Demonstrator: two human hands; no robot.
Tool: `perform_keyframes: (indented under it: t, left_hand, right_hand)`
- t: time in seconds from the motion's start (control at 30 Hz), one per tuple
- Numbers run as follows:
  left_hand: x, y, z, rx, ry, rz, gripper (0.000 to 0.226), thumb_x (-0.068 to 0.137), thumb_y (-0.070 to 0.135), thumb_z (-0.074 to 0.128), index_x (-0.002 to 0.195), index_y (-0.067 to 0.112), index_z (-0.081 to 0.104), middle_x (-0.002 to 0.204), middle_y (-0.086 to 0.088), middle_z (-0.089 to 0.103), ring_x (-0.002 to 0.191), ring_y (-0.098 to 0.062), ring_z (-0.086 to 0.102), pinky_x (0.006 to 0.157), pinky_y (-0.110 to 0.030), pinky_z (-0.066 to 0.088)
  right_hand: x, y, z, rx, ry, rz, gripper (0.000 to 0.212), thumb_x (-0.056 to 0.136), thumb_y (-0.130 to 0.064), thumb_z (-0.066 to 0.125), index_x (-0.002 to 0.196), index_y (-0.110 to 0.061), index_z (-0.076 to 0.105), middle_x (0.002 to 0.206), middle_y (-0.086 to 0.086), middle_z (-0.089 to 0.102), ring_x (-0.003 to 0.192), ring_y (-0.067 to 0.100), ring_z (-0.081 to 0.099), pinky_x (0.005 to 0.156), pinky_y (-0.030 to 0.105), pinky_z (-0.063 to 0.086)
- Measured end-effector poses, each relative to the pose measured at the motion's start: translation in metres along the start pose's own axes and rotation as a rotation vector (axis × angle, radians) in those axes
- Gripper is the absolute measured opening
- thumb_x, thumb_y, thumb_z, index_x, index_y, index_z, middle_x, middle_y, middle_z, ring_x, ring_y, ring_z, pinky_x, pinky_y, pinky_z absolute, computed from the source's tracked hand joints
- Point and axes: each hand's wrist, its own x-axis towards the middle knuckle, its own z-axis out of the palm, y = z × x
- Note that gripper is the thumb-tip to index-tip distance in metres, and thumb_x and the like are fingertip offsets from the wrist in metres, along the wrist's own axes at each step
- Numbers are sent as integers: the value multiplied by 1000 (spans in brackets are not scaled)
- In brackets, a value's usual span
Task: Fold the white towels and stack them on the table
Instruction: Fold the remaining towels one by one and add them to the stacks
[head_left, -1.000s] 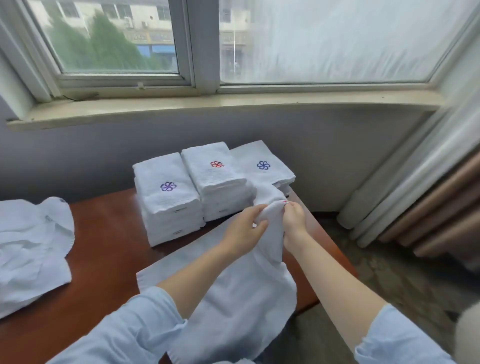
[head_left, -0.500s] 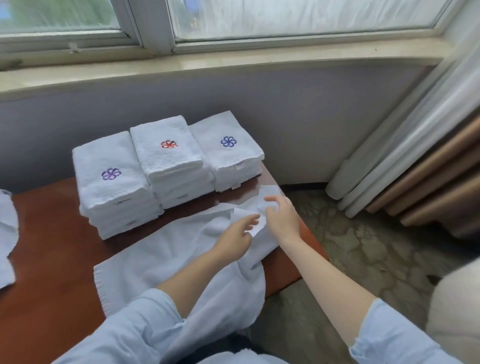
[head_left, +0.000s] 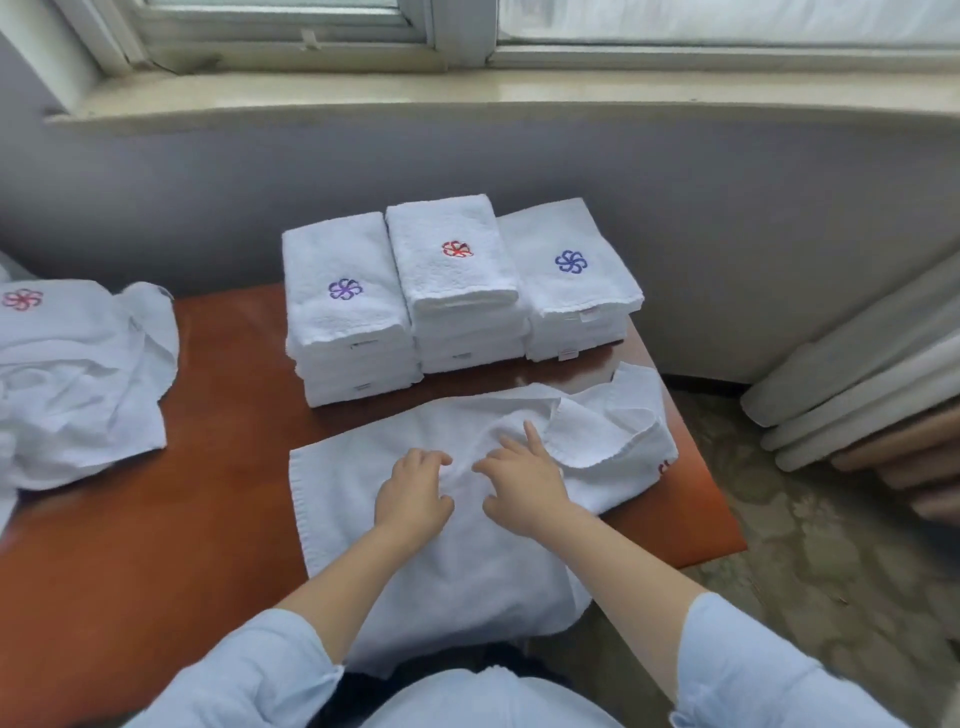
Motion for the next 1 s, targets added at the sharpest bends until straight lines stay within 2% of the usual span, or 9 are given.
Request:
perform_keyframes:
  t: [0.07,0.1,0.17,0.23,0.3,0.43,0.57,0.73,1.0]
  left_hand:
    - [-9,-15,0,117,-31,-35,64,86,28,62,145,27,36,141,-1,37,130,-22,36,99,-30,41]
    - [-13,-22,1,161,-65,-59,74,84,34,65,149,27,29,147,-4,30,134,-26,31,104,-32,37]
    - [-20,-35,3,209,-186,-90,98,81,47,69,156,30,8,161,-7,5,148,-34,6,117,-45,21]
    - [-26,-50,3,233,-303,-74,113,80,54,70,155,34,-12,162,-2,-24,147,-37,-24,119,-57,1]
    - [-28,-62,-1,249,-346,-37,117,80,52,71,153,36,-20,157,-1,-36,142,-38,-35,118,-61,-5]
    - [-32,-92,-19,240,-374,-32,120,80,48,73,152,35,-23,155,-1,-40,141,-38,-36,117,-61,-6]
    - [-38,-131,-36,258,-374,-28,122,80,52,73,152,34,-24,154,-1,-41,141,-39,-35,117,-61,-9]
    - [-45,-187,-55,249,-372,-26,124,78,51,76,152,36,-23,155,0,-40,141,-38,-35,117,-61,-10]
    - [-58,-279,-85,253,-376,-33,130,73,49,80,151,39,-23,153,3,-42,141,-37,-36,115,-61,-10]
  right_hand:
    - [2,-14,11,-47,-77,24,50,89,-20,52,138,-21,51,140,3,51,147,26,21,113,44,-28]
    - [3,-19,18,-66,-127,33,56,88,-22,54,144,-22,45,150,7,40,150,27,14,113,47,-29]
    - [2,-25,31,-71,-228,58,80,86,-27,58,156,-28,20,165,11,2,152,28,-8,116,52,-22]
    - [4,-32,41,-50,-292,70,98,84,-30,64,158,-34,-1,162,9,-24,149,27,-25,118,51,-18]
    - [7,-38,46,-22,-319,71,107,82,-35,69,156,-36,-8,158,6,-33,146,27,-31,119,48,-16]
    - [22,-65,53,11,-326,67,112,80,-48,71,156,-36,-11,157,6,-36,145,26,-32,120,45,-11]
    - [36,-108,68,-24,-304,97,113,79,-59,66,154,-37,-15,157,9,-36,146,30,-31,120,49,-9]
    - [53,-164,80,-54,-295,102,112,80,-64,62,153,-38,-18,157,12,-35,146,33,-29,119,51,-7]
    - [83,-255,90,-96,-230,55,101,79,-63,63,154,-40,0,163,12,-13,148,40,-7,117,55,13]
